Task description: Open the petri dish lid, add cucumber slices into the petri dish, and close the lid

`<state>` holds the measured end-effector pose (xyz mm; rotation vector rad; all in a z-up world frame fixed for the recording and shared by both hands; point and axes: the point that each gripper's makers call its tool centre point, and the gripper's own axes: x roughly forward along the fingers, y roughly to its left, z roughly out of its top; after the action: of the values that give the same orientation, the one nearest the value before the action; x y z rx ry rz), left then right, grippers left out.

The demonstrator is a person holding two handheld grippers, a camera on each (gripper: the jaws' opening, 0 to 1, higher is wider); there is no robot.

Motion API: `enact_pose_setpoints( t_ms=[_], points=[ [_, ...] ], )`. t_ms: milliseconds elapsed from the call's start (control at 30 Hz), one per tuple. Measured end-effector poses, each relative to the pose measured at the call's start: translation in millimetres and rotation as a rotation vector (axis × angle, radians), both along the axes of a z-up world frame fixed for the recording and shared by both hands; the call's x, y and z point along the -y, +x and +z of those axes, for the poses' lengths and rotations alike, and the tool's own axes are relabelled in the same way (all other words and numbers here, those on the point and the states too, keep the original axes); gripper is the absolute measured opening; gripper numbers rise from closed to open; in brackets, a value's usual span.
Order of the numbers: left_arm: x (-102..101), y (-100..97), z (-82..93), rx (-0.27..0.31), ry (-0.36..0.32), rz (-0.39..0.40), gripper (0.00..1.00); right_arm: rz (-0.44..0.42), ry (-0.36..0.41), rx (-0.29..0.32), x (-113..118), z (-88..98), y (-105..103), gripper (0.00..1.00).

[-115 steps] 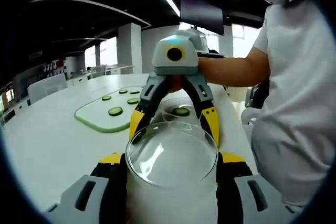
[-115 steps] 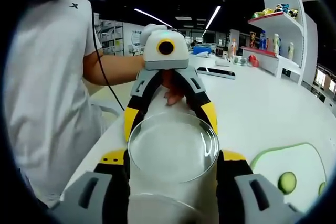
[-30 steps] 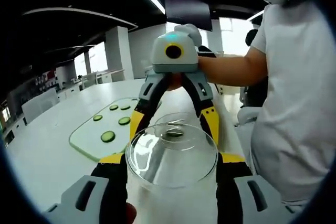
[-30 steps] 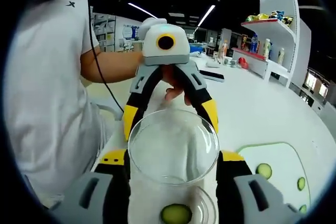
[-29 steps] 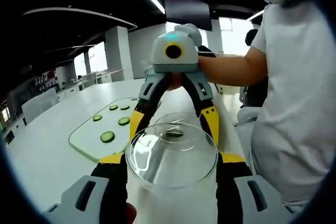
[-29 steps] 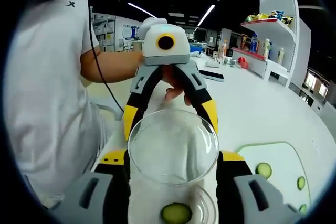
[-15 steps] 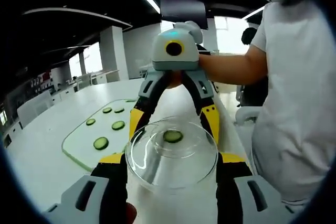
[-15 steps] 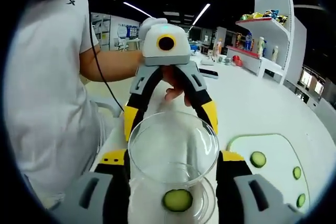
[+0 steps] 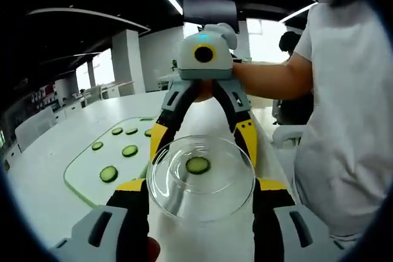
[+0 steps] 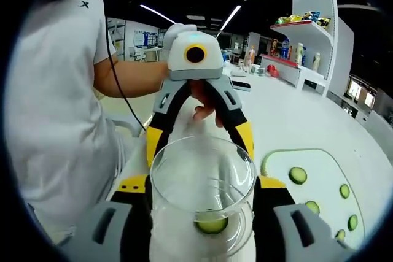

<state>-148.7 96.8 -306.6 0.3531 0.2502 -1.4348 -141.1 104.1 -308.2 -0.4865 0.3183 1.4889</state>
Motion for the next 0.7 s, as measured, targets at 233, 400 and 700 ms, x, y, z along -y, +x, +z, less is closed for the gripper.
enact_pose_setpoints(
  t_ms=[233, 400, 700],
  points=[
    [9, -0.7, -1.0, -0.004, 0.003, -0.019, 0.67, -0.018, 0.007, -0.006, 9, -1.1, -1, 0.65],
    [16, -1.4, -0.5, -0.005, -0.003, -0.032, 0.67, -0.028, 0.012, -0.005, 16, 0.6, -2, 0.65],
    [26, -0.9, -3.2, -0.008, 0.005, -0.054, 0.67, -0.044, 0.019, -0.003, 25, 0.7, -1, 0.65]
  ],
)
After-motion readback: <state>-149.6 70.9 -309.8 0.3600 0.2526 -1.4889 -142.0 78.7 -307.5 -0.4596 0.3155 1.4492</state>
